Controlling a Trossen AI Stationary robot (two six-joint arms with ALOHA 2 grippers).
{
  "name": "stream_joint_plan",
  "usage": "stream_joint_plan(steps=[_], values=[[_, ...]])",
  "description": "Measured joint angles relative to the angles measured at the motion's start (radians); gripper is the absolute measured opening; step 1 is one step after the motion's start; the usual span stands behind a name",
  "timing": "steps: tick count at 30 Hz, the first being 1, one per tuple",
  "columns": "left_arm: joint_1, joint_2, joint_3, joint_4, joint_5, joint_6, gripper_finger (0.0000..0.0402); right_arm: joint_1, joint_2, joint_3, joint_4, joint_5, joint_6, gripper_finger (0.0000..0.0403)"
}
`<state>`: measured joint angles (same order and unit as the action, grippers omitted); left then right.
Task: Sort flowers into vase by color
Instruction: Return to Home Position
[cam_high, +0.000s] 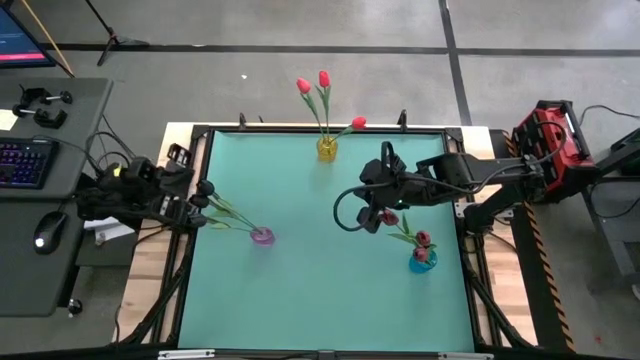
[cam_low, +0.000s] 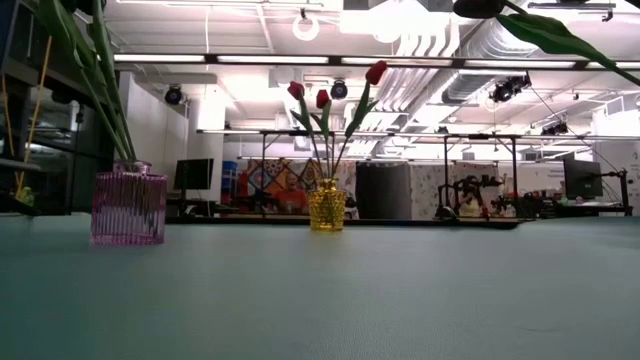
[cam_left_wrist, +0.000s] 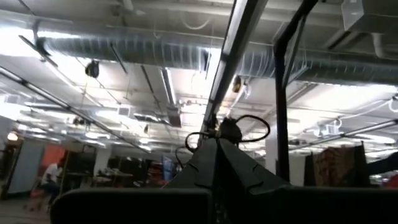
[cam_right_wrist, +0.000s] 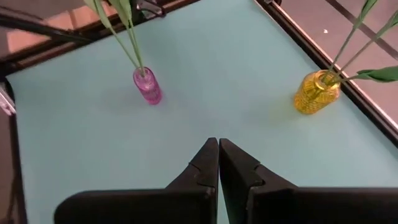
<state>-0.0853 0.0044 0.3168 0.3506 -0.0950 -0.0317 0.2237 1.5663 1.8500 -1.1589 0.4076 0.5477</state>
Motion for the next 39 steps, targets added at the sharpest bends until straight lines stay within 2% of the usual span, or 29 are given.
stream_joint_plan(steps=[5, 8, 13, 21, 25, 27, 34, 39], values=[[0.0, 0.0, -0.001, 0.018, -0.043, 0.045, 0.0, 0.0, 0.041, 0.0, 0.019, -0.029, -0.018, 0.0], [0.0, 0.0, -0.001, 0.014, -0.135, 0.083, 0.0, 0.0, 0.062, 0.0, 0.018, -0.038, -0.03, 0.0], [0.0, 0.0, -0.001, 0.018, -0.464, 0.166, 0.0, 0.0, 0.08, 0.0, 0.018, -0.05, -0.051, 0.0], [0.0, 0.0, -0.001, 0.033, -1.165, 0.336, 0.0, 0.0, 0.079, 0.0, 0.019, -0.051, -0.05, 0.0], [0.0, 0.001, -0.001, -0.099, -1.418, 0.34, 0.0, 0.0, 0.079, 0.0, 0.019, -0.052, -0.051, 0.0], [0.0, 0.001, -0.001, -0.22, -1.47, 0.276, 0.0, 0.0, 0.079, 0.0, 0.019, -0.052, -0.051, 0.0], [-0.001, 0.015, -0.002, -0.626, -1.46, -0.115, 0.0, 0.0, 0.079, 0.0, 0.033, -0.052, -0.057, 0.0], [0.0, 0.045, -0.002, -0.777, -1.433, -0.34, 0.0, 0.0, 0.079, 0.0, 0.05, -0.052, -0.058, 0.0]])
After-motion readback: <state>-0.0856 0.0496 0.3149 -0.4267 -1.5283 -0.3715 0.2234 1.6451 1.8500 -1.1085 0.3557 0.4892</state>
